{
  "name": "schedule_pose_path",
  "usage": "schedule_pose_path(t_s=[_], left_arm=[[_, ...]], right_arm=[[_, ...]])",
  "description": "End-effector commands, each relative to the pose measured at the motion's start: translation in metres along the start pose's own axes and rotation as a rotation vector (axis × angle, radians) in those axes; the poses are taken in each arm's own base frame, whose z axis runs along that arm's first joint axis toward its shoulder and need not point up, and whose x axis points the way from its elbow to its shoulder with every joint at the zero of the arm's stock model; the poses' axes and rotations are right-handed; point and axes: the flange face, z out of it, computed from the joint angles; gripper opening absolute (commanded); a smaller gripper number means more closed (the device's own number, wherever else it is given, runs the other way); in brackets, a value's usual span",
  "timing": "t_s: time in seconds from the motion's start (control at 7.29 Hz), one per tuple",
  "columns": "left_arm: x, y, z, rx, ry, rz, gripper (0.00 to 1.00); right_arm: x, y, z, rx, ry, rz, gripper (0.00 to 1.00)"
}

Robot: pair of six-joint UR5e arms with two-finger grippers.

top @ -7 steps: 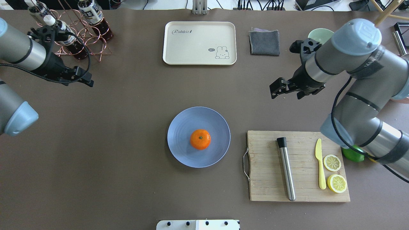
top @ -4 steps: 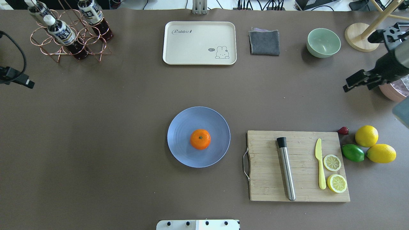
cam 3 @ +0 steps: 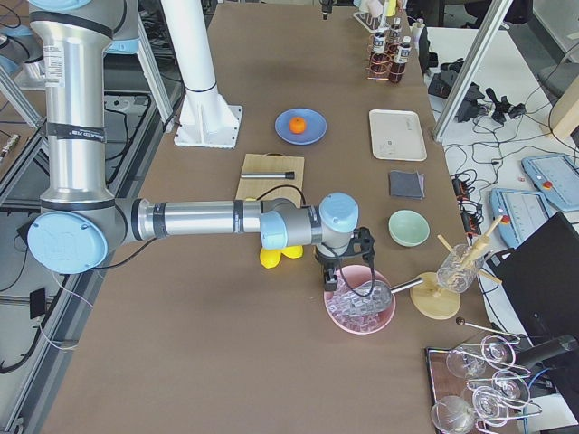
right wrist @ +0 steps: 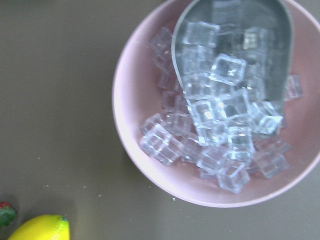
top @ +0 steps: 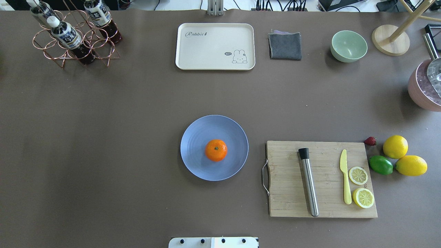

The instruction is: Pick orange to plate

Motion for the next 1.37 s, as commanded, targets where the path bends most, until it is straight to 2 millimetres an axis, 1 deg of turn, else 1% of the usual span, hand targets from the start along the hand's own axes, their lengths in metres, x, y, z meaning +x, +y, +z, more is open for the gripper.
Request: schedule_pose_path(t_s=[0.0, 0.14, 0.41, 0.55, 0.69, 0.82, 1.1, 1.23], left_arm=[[-0.034, 0.012, -0.008, 0.013, -0.016, -0.023, 0.98], [-0.033, 0.009, -0.015, 0.025, -0.015, -0.023, 0.98], [-0.044, 0.012, -0.021, -0.009, -0.021, -0.094, 0.98], [-0.054, 0.017, -0.029, 0.003, -0.025, -0.119, 0.98], [-0.053, 0.024, -0.029, 0.001, -0.011, -0.13, 0.98], [-0.052, 0.036, -0.028, -0.004, -0.004, -0.141, 0.98], [-0.042, 0.023, -0.038, 0.019, -0.005, -0.135, 0.98], [-0.041, 0.016, -0.039, 0.023, -0.007, -0.131, 0.98]], right_arm=[[0.073, 0.029, 0.011, -0.028, 0.017, -0.067, 1.0], [0.082, 0.035, 0.016, -0.041, 0.028, -0.051, 1.0], [0.087, 0.045, 0.02, -0.048, 0.032, -0.037, 1.0], [0.085, 0.046, 0.019, -0.041, 0.027, -0.056, 1.0], [0.088, 0.048, 0.021, -0.042, 0.027, -0.056, 1.0], [0.086, 0.041, 0.014, -0.016, 0.028, -0.073, 1.0], [0.087, 0.037, 0.015, -0.025, 0.041, -0.068, 1.0], [0.086, 0.035, 0.016, -0.022, 0.032, -0.058, 1.0]])
